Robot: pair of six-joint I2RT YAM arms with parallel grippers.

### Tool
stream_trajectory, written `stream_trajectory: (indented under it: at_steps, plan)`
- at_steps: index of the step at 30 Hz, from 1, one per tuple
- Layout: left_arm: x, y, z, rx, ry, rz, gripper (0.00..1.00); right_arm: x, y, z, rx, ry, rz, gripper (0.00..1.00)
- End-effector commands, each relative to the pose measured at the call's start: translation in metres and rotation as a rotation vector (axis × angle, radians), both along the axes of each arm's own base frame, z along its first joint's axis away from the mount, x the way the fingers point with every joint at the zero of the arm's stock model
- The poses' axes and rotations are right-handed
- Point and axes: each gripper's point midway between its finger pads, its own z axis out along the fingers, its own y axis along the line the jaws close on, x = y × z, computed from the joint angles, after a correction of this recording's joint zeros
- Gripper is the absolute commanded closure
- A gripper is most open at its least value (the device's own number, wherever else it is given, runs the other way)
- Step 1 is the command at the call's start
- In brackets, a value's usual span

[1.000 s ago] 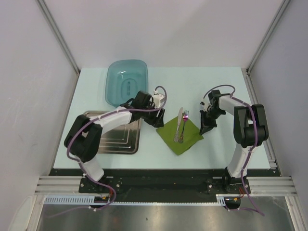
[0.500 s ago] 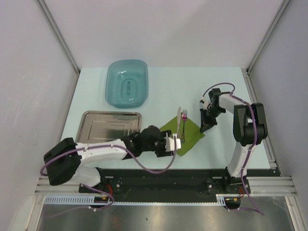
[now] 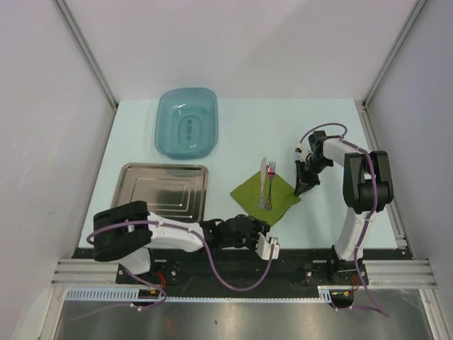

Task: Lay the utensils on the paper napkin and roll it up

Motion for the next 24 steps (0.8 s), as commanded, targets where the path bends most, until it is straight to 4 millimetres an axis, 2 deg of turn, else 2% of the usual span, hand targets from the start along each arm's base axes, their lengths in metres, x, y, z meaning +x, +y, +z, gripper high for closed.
stream_trajectory:
  at_steps: [1,6,9,11,15,18,21,22,24]
  plan:
    - [0.005,-0.016,0.009,-0.051,-0.075,-0.019,0.47,-0.001,-0.005,-0.003,-0.005,0.021,-0.015,1.0]
    - [0.01,-0.024,0.004,-0.046,-0.079,-0.005,0.57,-0.003,-0.006,-0.003,0.002,0.027,-0.018,1.0]
    - [0.011,-0.028,0.002,-0.039,-0.076,0.005,0.68,-0.002,-0.004,-0.003,0.013,0.028,-0.02,1.0]
    - [0.012,-0.027,0.001,-0.035,-0.075,0.006,0.73,-0.003,-0.003,-0.004,0.015,0.038,-0.02,1.0]
    - [0.016,-0.027,0.002,-0.035,-0.078,0.025,0.91,-0.005,-0.001,-0.001,0.034,0.05,-0.024,1.0]
    - [0.022,-0.028,0.003,-0.039,-0.056,0.053,1.0,-0.005,0.001,0.002,0.048,0.049,-0.027,0.97]
    - [0.024,-0.028,0.008,-0.053,-0.035,0.062,1.0,-0.005,0.0,0.003,0.048,0.053,-0.028,0.92]
    - [0.023,-0.028,0.008,-0.055,-0.022,0.058,1.0,-0.006,0.0,0.002,0.046,0.056,-0.026,0.83]
    - [0.025,-0.028,0.011,-0.055,-0.007,0.061,1.0,-0.006,-0.001,0.004,0.051,0.057,-0.027,0.7]
